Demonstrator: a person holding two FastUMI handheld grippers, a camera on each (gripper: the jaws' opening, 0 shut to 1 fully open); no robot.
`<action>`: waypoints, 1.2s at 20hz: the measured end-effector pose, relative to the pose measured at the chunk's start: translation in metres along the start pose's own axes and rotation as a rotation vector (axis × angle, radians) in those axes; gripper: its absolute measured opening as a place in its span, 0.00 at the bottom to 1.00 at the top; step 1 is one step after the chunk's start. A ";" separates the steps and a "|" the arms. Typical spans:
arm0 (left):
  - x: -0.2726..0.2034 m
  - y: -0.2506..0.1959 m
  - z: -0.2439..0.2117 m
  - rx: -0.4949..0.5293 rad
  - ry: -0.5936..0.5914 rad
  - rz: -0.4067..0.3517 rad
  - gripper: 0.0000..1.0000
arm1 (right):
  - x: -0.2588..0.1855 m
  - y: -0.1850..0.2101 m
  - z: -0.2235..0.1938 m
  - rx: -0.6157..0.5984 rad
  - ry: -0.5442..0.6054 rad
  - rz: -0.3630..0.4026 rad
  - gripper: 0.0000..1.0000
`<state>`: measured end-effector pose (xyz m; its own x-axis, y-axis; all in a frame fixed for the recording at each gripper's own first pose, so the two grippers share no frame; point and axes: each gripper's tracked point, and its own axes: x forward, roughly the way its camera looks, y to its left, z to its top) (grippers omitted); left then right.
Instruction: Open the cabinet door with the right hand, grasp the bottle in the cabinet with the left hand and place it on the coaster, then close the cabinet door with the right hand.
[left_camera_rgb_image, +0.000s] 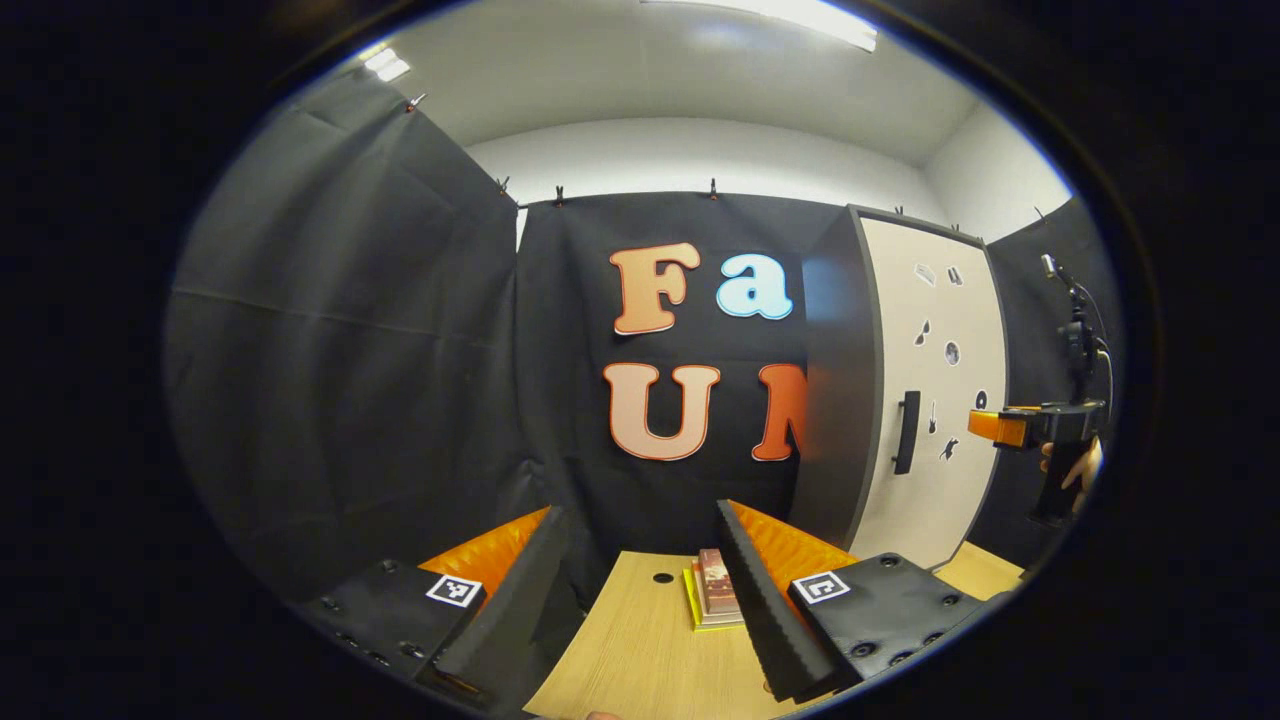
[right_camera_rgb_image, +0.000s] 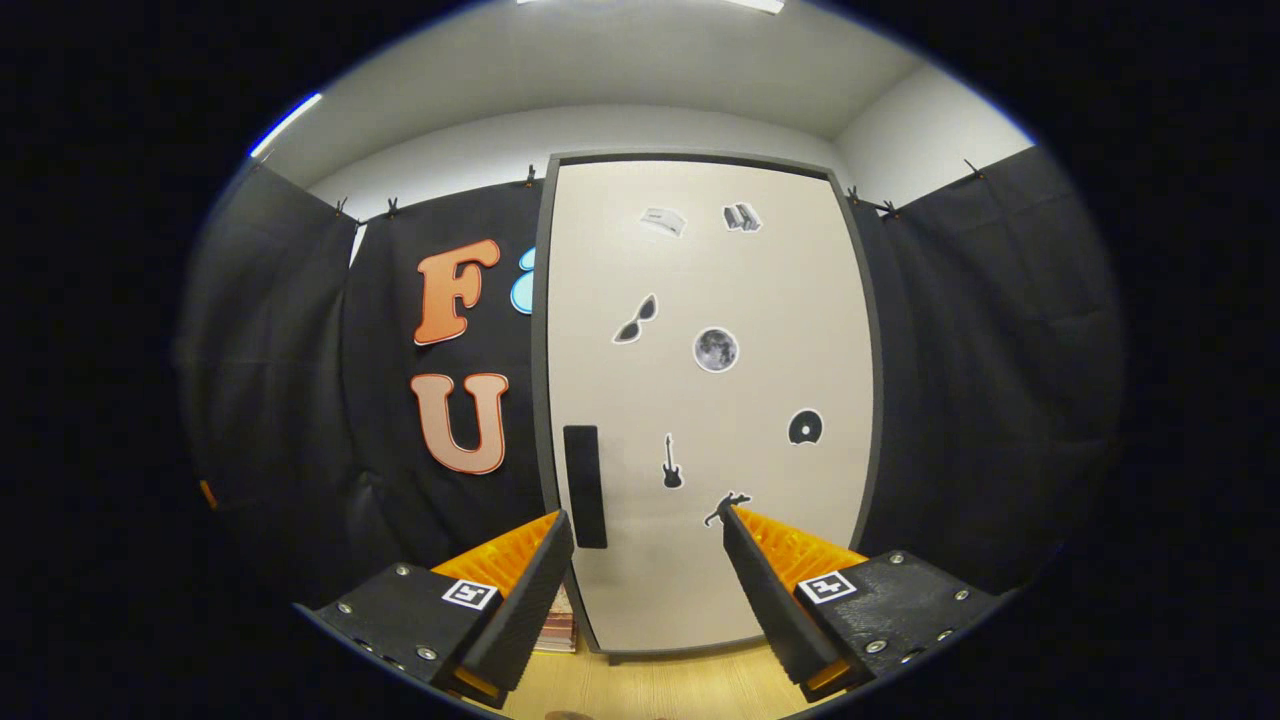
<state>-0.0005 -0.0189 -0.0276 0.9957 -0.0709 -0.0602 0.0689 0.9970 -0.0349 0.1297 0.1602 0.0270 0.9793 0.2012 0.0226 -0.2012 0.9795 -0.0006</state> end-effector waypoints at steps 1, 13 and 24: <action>-0.002 0.005 -0.001 0.001 0.001 0.009 0.97 | 0.010 0.007 0.001 -0.003 0.003 0.012 0.87; -0.017 0.057 -0.002 0.024 0.007 0.123 0.97 | 0.114 0.038 -0.021 -0.020 0.066 0.038 0.69; -0.021 0.060 -0.005 0.015 0.038 0.111 0.97 | 0.119 0.043 -0.028 0.000 0.084 0.090 0.30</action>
<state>-0.0172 0.0419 -0.0334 0.9941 0.0388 -0.1011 -0.0401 0.9991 -0.0109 0.2384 0.2269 0.0019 0.9557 0.2877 -0.0615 -0.2882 0.9576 0.0007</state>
